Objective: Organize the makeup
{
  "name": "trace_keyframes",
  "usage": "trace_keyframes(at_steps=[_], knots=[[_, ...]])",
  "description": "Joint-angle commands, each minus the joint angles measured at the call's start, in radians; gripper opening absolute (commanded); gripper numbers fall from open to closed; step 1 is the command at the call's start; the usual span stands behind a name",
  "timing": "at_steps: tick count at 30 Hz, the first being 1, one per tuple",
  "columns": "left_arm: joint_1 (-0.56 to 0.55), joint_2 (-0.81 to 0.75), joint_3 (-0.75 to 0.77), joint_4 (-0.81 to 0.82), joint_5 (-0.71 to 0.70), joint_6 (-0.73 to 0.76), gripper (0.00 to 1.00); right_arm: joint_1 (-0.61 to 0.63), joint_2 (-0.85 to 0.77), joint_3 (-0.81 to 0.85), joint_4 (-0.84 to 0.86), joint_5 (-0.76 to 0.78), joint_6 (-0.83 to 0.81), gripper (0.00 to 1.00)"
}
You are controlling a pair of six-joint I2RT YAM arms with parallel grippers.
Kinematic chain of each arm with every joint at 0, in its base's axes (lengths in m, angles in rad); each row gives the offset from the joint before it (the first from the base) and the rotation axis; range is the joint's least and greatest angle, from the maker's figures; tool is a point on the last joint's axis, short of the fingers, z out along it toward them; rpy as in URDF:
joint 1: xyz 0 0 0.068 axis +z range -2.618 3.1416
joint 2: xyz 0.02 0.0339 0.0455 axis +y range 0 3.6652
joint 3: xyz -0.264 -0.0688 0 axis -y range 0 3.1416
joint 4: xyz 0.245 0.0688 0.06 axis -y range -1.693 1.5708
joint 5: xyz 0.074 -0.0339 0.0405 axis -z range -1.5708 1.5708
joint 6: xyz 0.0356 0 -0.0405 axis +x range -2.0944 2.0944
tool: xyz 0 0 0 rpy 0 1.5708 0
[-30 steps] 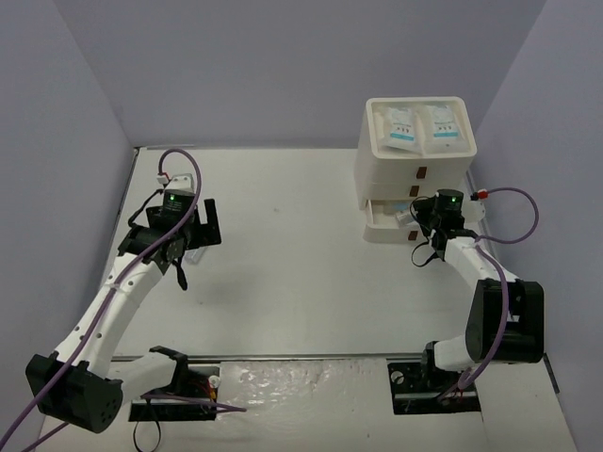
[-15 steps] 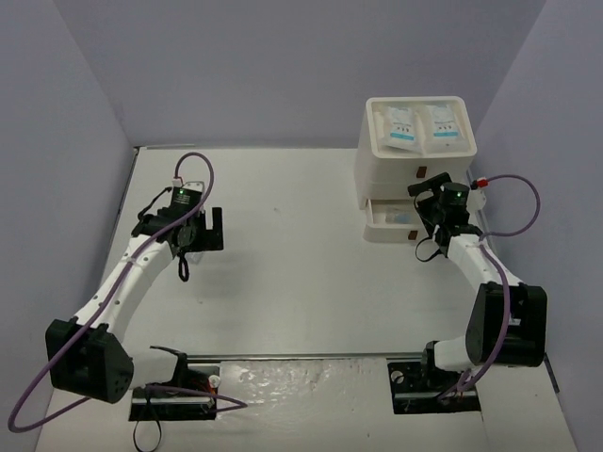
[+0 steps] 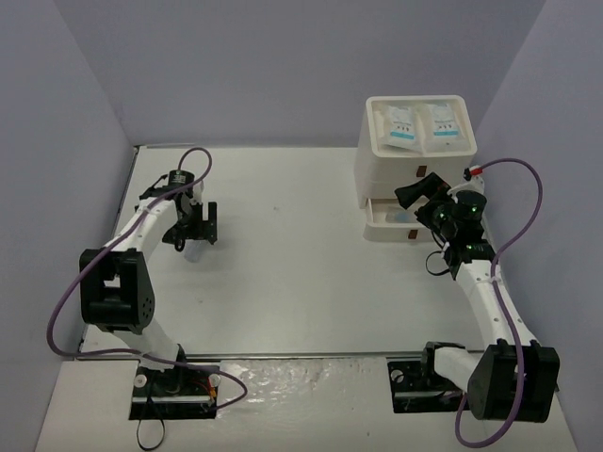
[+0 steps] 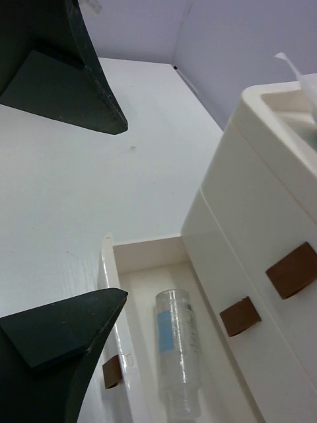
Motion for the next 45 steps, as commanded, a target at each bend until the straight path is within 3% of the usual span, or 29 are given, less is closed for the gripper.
trace_keyframes(at_steps=[1, 8, 12, 16, 18, 21, 27, 34, 41, 45], knots=[[0.061, 0.084, 0.118, 0.008, 0.077, 0.035, 0.85, -0.003, -0.042, -0.049, 0.079, -0.117, -0.041, 1.00], [0.068, 0.217, 0.143, -0.001, 0.078, 0.043, 0.79, -0.001, -0.062, -0.089, 0.106, -0.167, -0.039, 1.00], [0.067, 0.280, 0.131, -0.005, 0.089, 0.043, 0.67, 0.001, -0.064, -0.092, 0.138, -0.217, -0.058, 1.00], [0.059, 0.279, 0.123, 0.001, 0.128, 0.030, 0.40, 0.006, -0.069, -0.087, 0.145, -0.251, -0.086, 1.00], [0.045, 0.269, 0.113, 0.006, 0.151, 0.016, 0.19, 0.011, -0.072, -0.085, 0.145, -0.257, -0.093, 1.00], [0.014, 0.236, 0.104, 0.014, 0.179, 0.002, 0.04, 0.021, -0.071, -0.082, 0.152, -0.286, -0.097, 1.00], [-0.147, 0.063, 0.074, 0.131, 0.324, -0.062, 0.00, 0.168, -0.053, -0.033, 0.169, -0.333, -0.144, 1.00], [-0.373, -0.142, -0.004, 0.461, 0.486, -0.222, 0.00, 0.353, -0.009, -0.001, 0.268, -0.316, -0.097, 0.94], [-0.558, -0.173, 0.002, 0.614, 0.516, -0.251, 0.00, 0.478, 0.032, 0.019, 0.325, -0.265, -0.068, 0.90], [-0.607, -0.174, 0.007, 0.671, 0.519, -0.263, 0.00, 0.510, 0.036, 0.023, 0.356, -0.214, -0.048, 0.89]])
